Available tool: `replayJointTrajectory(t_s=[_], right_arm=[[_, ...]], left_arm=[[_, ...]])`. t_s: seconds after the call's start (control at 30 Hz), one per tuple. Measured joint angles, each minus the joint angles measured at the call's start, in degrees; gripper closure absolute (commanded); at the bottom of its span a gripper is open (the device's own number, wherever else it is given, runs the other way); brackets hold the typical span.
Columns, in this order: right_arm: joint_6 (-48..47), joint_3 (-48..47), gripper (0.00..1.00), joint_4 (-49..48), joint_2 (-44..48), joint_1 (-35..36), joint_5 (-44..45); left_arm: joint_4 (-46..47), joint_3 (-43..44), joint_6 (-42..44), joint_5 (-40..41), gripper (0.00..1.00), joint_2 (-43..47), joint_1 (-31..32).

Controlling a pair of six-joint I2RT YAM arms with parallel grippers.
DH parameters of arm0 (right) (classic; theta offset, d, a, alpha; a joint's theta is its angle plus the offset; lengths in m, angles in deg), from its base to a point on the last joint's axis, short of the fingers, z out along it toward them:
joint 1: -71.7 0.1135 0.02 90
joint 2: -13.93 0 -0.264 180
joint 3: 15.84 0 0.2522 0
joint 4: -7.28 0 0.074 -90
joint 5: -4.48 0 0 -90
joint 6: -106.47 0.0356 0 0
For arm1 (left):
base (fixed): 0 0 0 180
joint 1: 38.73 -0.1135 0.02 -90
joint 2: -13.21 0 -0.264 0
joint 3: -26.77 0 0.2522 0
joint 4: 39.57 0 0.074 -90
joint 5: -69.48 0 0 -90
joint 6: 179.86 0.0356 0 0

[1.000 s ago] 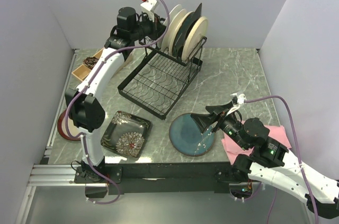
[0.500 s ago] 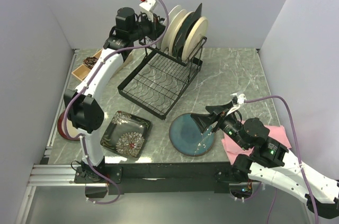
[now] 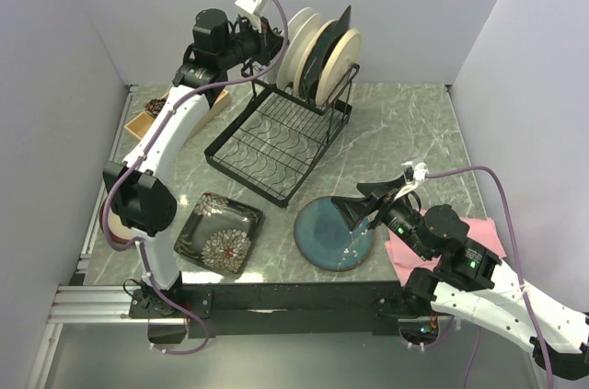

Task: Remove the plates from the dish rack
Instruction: Unload the plate from the dish rack.

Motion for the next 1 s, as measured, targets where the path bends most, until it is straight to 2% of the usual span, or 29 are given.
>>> replayJointTrajectory(t_s=[0.4,0.77,1.0], right_arm=[[0.0,0.0,0.04,0.0,0.0,0.0,-0.2],[-0.2,0.0,0.04,0.0,0.0,0.0,-0.2],[-0.2,0.0,0.04,0.0,0.0,0.0,-0.3]], left_arm=[[5.8,-4.4,-0.1,0.8,0.99,1.2,0.2],[7.8,-4.3,-1.4,1.0,0.99,0.4,0.2],[8.4,-0.7,-2.8,1.3,0.99,-3.7,0.3]])
